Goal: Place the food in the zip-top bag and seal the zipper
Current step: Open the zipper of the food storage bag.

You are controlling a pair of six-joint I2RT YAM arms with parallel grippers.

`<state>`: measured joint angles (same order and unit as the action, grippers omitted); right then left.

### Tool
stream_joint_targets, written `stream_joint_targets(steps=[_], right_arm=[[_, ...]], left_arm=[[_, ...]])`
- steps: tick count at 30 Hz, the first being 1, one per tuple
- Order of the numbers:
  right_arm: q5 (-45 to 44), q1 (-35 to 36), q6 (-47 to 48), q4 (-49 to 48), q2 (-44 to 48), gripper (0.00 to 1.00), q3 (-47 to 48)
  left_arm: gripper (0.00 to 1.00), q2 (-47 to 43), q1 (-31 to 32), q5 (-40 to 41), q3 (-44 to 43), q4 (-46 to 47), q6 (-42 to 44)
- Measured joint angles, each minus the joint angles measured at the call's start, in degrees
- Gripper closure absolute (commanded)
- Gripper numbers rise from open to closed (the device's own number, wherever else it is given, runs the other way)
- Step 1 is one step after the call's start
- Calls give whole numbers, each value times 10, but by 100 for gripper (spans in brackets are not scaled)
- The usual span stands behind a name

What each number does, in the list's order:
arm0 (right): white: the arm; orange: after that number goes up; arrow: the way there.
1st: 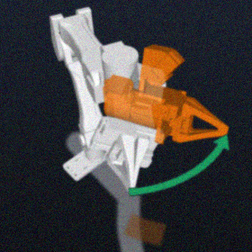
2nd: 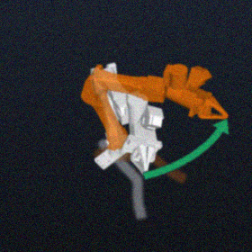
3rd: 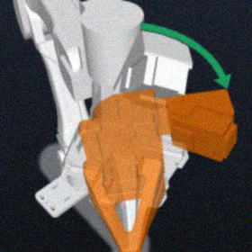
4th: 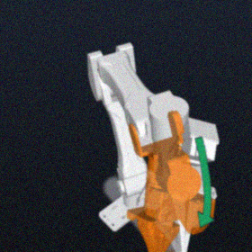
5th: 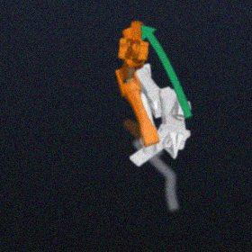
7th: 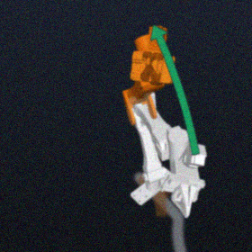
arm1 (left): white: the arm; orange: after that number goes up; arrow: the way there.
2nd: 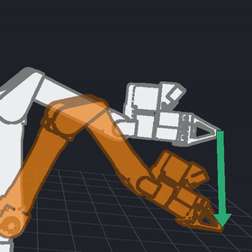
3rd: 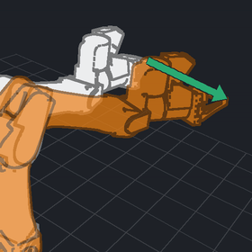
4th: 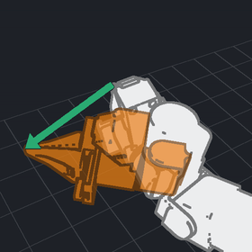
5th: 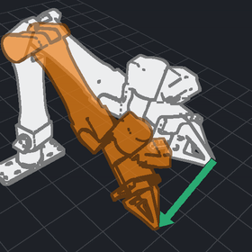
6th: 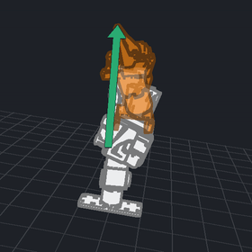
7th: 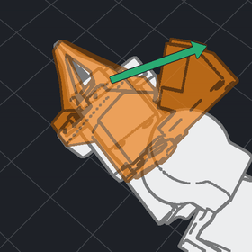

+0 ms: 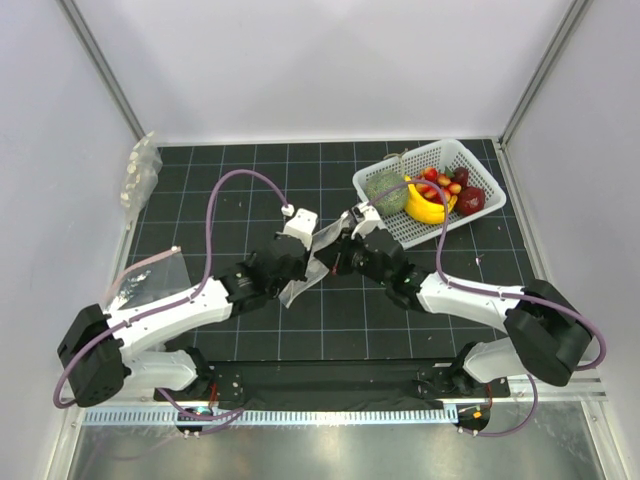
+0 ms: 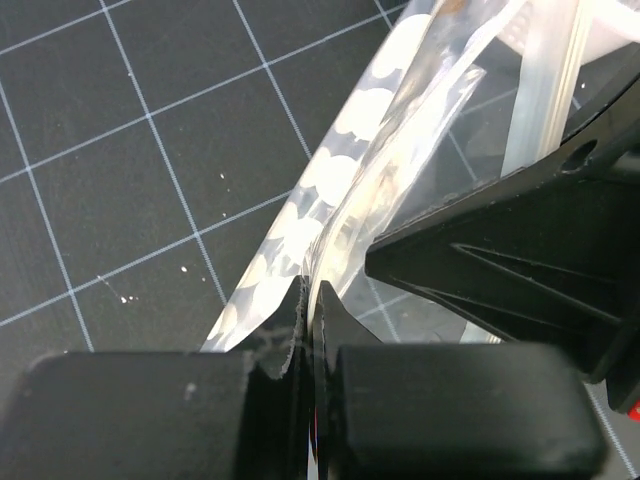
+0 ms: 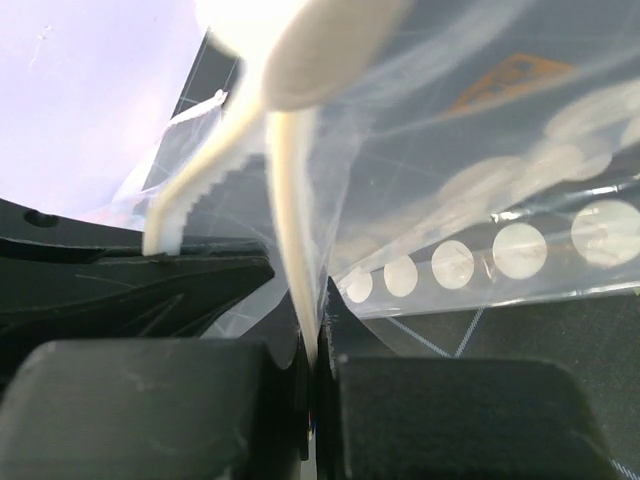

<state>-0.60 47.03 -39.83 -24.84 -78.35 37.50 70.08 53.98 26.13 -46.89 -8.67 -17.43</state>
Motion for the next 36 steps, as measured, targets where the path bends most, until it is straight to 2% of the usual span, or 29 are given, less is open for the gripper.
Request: stream_joint_targets(steps=[5,12,13,15,16,18,20,23,25,27,28,30,31,32,34,36], right_arm=[[35,-10,-7,-8,-17,99,4],[30,-10,-6,39,-60,99,32],[22,-10,-6,50,-68,99,43],[10,-12,-4,69,-85,99,64],[5,-13,-3,75,-94,99,72],[2,-16,-1,83,-110,99,82],[3,-19,3,93,-120,99,86],[3,-21,8,106,-125,99,86],[3,-21,13,108,-125,99,86],[3,-21,22,108,-125,99,86],[3,-21,24,108,-125,99,86],[10,-21,29,107,-125,99,86],[13,-21,31,108,-125,99,86],[16,-21,33,107,-125,99,86],[21,-21,36,107,-125,99,86],[25,-21,38,107,-125,99,86]], left_arm=[[100,-21,2,41,-2,-29,-10],[100,-44,33,183,-33,-118,-15],[98,-49,36,197,-34,-126,-14],[85,-60,37,215,-34,-138,-13],[83,-68,37,221,-34,-142,-12],[83,-87,37,226,-30,-141,-15],[92,-125,37,219,-9,-122,-11],[97,-198,37,211,38,-95,-2],[98,-228,37,206,54,-80,-1],[94,-236,37,199,58,-67,-1],[91,-235,37,192,58,-61,-1],[60,-220,37,170,58,-51,6],[48,-208,37,152,58,-48,9],[40,-197,37,139,57,-46,10],[36,-168,37,102,56,-42,15],[23,-145,37,71,56,-36,20]])
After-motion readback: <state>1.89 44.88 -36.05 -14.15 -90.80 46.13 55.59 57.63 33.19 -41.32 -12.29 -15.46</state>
